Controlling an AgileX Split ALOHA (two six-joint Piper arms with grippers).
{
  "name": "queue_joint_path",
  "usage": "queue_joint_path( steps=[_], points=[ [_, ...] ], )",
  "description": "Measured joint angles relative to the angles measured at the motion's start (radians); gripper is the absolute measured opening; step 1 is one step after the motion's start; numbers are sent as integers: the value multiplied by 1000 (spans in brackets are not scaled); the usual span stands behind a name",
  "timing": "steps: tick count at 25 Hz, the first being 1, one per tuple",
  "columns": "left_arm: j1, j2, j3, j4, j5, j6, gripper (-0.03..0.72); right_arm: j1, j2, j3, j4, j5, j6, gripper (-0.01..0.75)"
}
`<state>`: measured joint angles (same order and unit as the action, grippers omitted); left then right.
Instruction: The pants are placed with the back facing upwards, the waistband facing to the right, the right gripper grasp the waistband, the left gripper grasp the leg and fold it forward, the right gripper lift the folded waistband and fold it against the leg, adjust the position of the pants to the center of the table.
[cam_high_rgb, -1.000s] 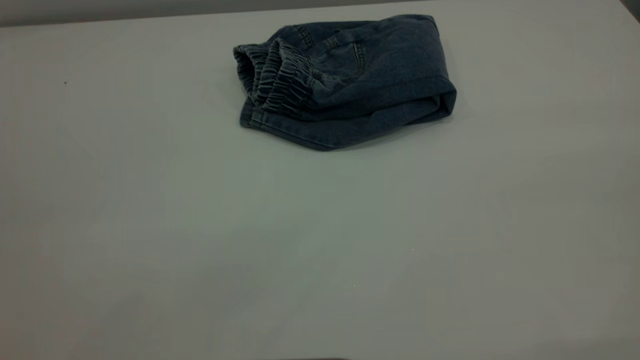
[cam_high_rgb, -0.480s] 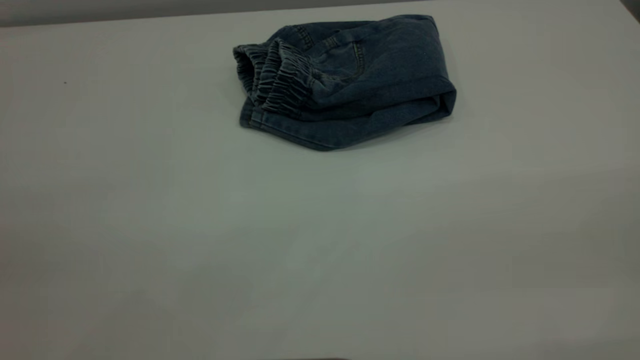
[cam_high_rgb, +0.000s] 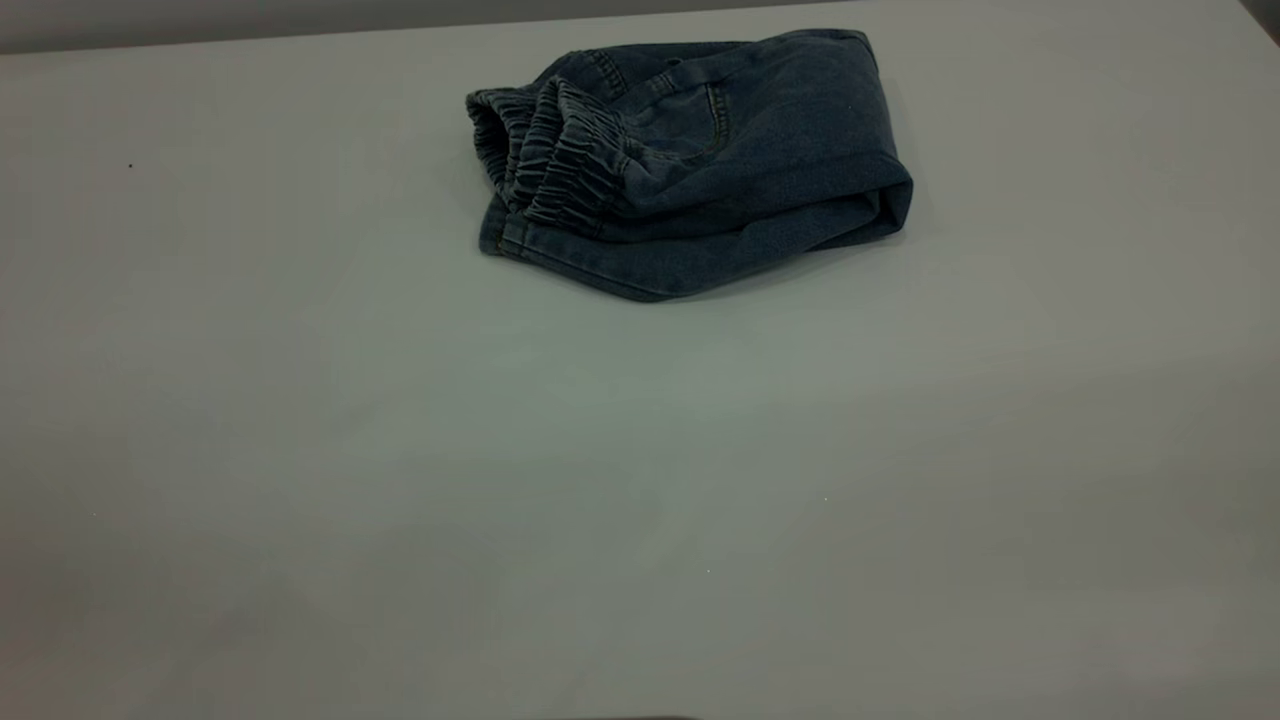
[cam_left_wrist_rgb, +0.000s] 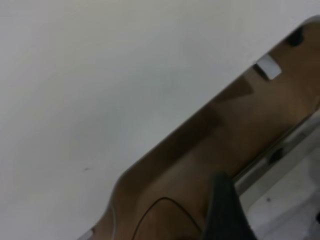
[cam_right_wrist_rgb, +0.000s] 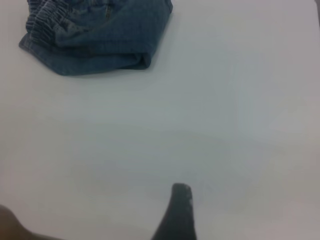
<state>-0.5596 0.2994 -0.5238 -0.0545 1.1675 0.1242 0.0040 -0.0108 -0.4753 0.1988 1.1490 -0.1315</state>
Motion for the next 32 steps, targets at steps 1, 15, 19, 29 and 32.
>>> queue_joint_path(
  steps=[1, 15, 19, 29, 32],
  points=[
    [0, 0, 4, -11, -6, 4, 412, 0, 0, 0, 0, 0, 0, 590],
    [0, 1, 30, -24, -48, 22, 412, 0, 0, 0, 0, -1, 3, 590],
    [0, 1, 30, -24, -49, 22, 412, 0, 0, 0, 0, -1, 3, 590],
    [302, -133, 30, -24, -49, 23, 412, 0, 0, 0, 0, -1, 4, 590],
    [458, -202, 30, -24, -47, 23, 412, -2, 0, 0, 0, -1, 4, 590]
  ],
)
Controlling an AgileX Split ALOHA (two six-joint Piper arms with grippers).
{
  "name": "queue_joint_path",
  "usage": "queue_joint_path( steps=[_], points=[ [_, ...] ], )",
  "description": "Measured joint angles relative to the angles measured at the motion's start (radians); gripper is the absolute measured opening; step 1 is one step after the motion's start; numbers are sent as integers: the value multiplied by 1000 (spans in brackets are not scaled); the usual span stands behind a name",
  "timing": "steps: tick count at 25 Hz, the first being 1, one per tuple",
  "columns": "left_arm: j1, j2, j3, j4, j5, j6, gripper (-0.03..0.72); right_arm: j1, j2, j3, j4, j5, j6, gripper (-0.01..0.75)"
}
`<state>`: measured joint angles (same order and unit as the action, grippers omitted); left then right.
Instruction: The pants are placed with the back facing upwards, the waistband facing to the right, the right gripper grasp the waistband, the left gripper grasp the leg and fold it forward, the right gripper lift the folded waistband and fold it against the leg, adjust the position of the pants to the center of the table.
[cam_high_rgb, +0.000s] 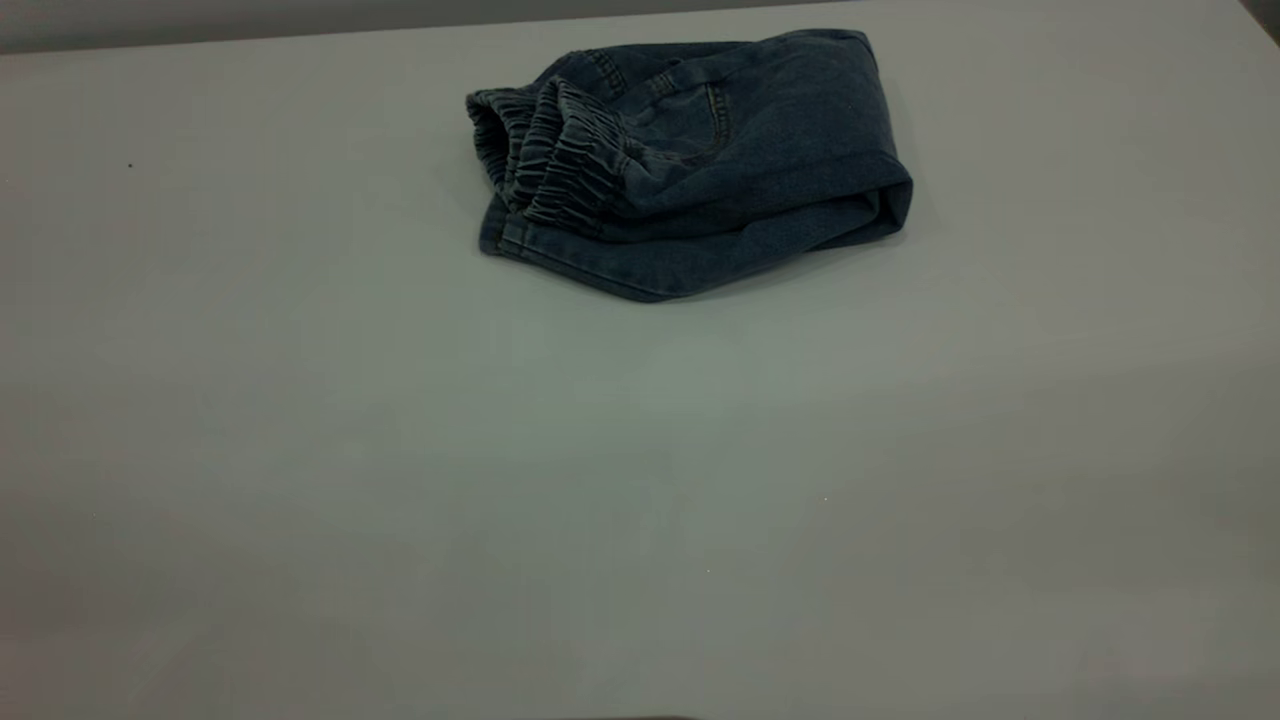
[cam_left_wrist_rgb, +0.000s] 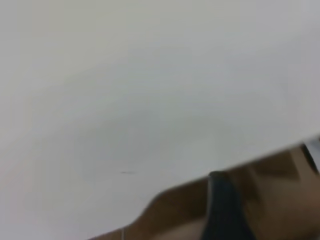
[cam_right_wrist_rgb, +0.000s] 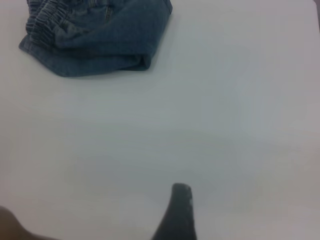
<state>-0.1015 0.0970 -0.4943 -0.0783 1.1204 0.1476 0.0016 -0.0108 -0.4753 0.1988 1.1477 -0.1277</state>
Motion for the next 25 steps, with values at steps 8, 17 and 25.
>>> queue_joint_path(
  steps=[8, 17, 25],
  points=[
    [129, -115, 0, -1, 11, 0, 412, -72, 0, 0, 3, 0, 0, 590],
    [110, -115, 0, -1, 15, 1, 412, -83, 0, 0, 10, 0, 0, 590],
    [110, -115, 0, -1, 15, 1, 412, -83, 0, 0, 10, 0, 0, 590]
  ],
)
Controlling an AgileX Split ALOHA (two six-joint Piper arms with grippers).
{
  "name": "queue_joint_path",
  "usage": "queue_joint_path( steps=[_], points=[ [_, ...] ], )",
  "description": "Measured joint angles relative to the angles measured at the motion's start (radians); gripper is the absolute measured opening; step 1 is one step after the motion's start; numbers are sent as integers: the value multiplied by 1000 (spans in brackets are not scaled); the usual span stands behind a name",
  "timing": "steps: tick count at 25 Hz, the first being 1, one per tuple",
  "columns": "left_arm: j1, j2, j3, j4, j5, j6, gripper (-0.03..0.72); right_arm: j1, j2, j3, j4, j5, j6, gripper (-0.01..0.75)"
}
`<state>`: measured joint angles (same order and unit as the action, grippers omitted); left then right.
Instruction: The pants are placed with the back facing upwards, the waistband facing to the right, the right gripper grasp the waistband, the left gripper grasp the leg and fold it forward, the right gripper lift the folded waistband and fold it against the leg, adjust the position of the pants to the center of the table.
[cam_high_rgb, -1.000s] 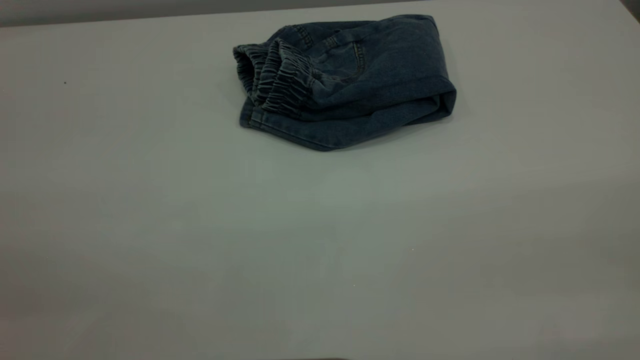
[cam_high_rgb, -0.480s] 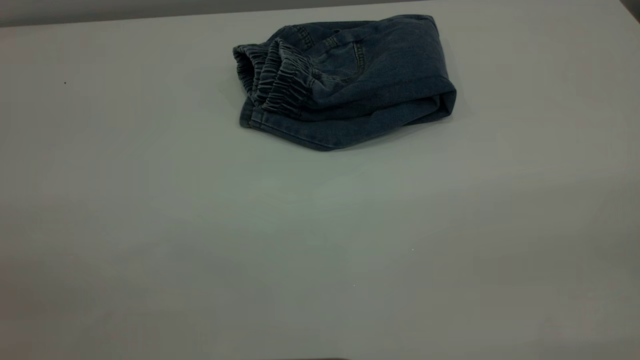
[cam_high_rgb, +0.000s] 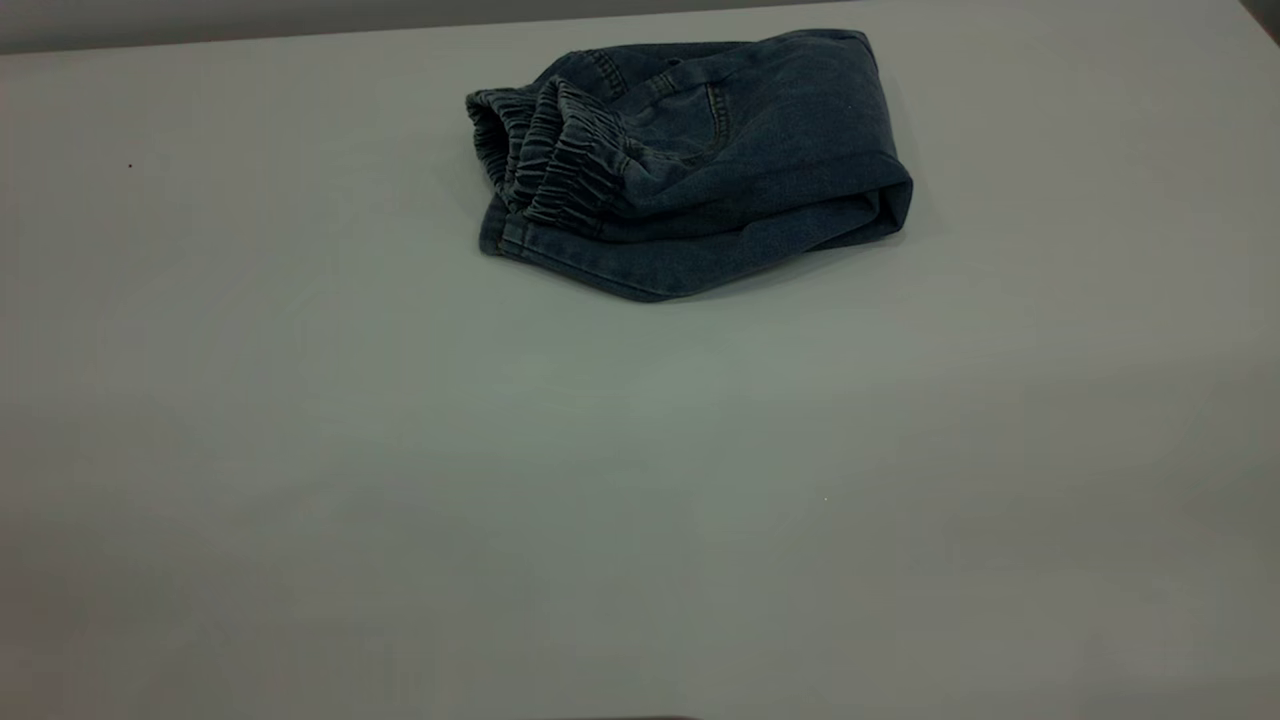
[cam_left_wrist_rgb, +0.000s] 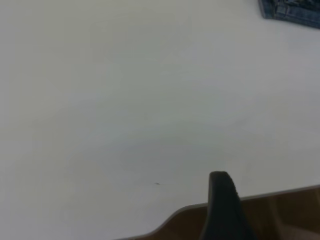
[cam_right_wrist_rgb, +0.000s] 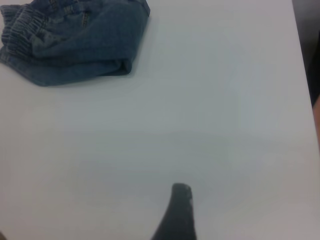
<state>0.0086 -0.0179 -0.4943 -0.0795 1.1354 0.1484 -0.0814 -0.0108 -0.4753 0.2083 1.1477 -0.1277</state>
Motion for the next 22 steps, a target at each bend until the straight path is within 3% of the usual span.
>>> queue_joint_path(
  steps=[22],
  points=[
    [0, 0, 0, 0, 0, 0, 412, 0, 0, 0, -93, -7, 68, 590]
  ],
)
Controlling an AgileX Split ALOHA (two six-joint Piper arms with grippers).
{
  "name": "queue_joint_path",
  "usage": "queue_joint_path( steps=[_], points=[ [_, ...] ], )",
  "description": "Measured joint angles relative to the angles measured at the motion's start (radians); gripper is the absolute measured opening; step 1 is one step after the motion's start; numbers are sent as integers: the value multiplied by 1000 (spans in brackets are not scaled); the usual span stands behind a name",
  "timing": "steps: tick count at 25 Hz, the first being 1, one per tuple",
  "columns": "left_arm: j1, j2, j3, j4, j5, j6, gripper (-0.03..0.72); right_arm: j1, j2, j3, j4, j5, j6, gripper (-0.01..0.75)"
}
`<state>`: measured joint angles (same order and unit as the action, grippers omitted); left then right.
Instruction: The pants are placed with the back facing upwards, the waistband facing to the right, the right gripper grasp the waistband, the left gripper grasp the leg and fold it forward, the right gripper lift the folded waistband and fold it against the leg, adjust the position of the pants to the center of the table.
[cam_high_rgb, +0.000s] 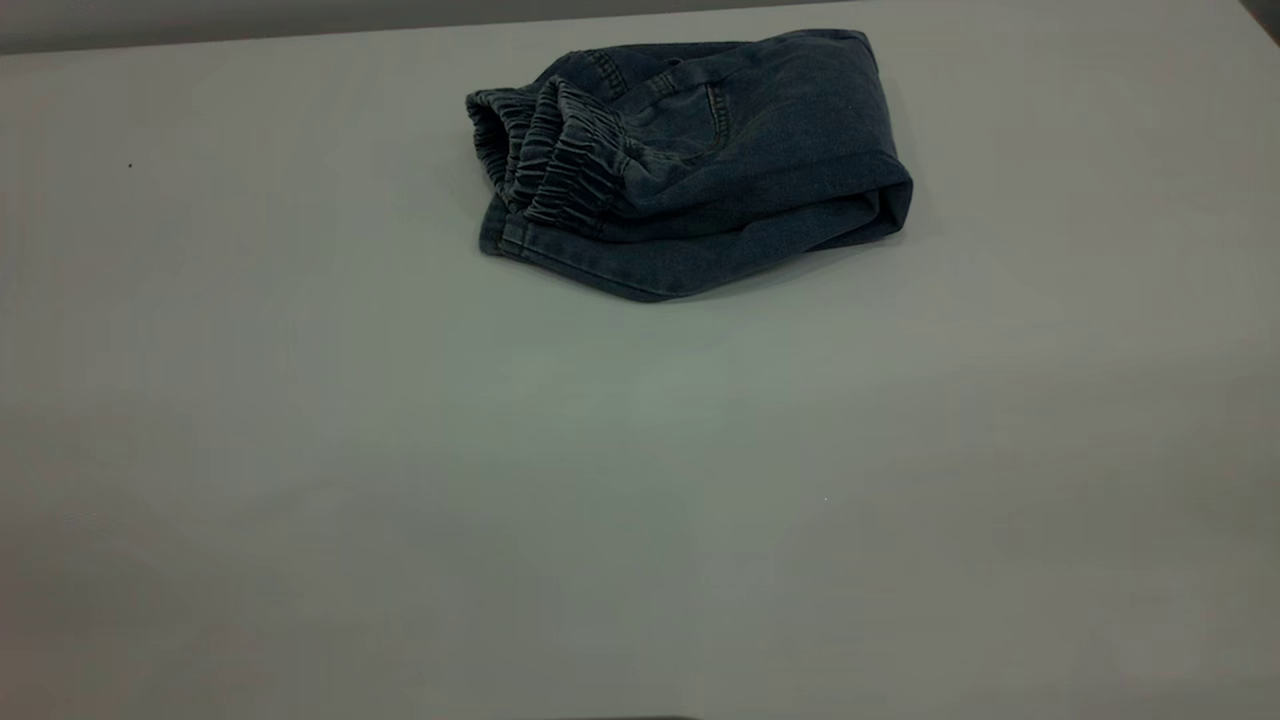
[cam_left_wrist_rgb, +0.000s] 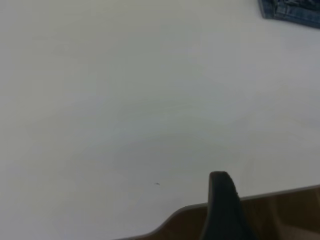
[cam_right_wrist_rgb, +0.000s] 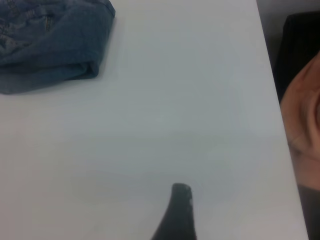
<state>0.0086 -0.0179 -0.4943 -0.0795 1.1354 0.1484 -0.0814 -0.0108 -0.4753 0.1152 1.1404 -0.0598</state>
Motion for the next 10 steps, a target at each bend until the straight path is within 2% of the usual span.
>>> queue_joint_path(
  steps=[10],
  points=[
    [0, 0, 0, 0, 0, 0, 412, 0, 0, 0, 0, 0, 2, 581]
  ],
)
